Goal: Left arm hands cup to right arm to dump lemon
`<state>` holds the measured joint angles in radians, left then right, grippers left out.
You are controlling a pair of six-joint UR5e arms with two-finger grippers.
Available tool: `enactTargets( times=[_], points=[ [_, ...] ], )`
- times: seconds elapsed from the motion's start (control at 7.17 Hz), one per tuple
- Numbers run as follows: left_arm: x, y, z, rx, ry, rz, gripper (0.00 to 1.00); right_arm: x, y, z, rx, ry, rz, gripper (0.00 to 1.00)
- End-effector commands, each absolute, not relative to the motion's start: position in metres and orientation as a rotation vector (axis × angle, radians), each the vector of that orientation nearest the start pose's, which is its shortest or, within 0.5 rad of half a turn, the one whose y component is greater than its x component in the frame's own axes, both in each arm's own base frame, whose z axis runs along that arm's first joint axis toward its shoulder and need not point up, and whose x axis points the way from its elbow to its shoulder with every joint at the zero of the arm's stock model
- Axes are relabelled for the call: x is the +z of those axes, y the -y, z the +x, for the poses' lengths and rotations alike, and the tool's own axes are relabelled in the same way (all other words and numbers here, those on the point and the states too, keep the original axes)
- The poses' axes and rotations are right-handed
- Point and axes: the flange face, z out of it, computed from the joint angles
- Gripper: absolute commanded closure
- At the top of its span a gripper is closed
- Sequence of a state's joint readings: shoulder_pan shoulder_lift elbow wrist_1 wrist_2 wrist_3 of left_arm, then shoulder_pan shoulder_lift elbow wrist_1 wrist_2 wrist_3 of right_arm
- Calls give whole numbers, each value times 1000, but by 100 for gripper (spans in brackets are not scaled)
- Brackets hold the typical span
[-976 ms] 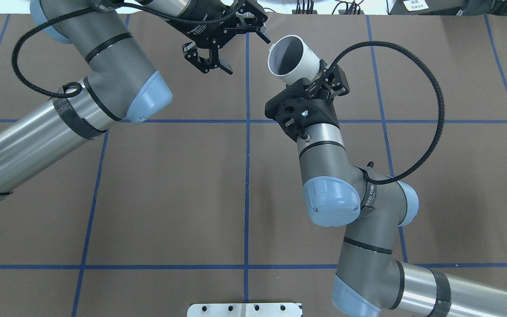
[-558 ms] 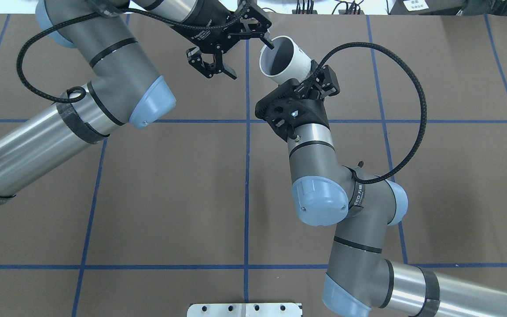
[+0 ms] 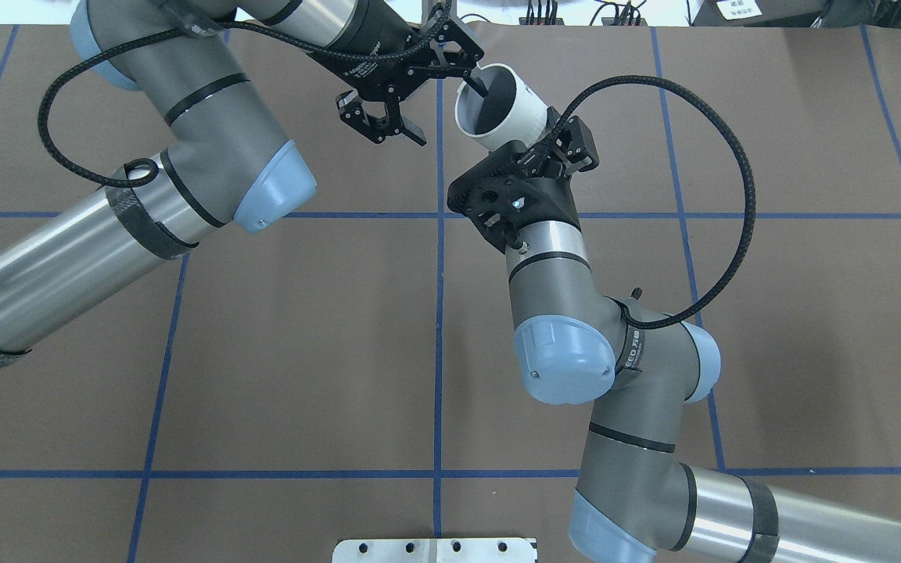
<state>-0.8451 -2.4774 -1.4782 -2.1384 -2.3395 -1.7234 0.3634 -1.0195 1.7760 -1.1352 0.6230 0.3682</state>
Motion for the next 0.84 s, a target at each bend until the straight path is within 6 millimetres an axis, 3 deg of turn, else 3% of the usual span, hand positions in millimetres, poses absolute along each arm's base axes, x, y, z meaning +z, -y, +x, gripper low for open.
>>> enactTargets(
  times=[0.0,0.42,0.7],
  points=[
    [55,557,417,-282,-1431,-163,12,181,411,-483,-141,197,1345,65],
    [56,554,423,-275,-1429,-170,23,174,410,-484,-130,199,1353,65],
    [58,550,431,-269,-1423,-182,41,175,410,-484,-131,196,1353,65]
  ],
)
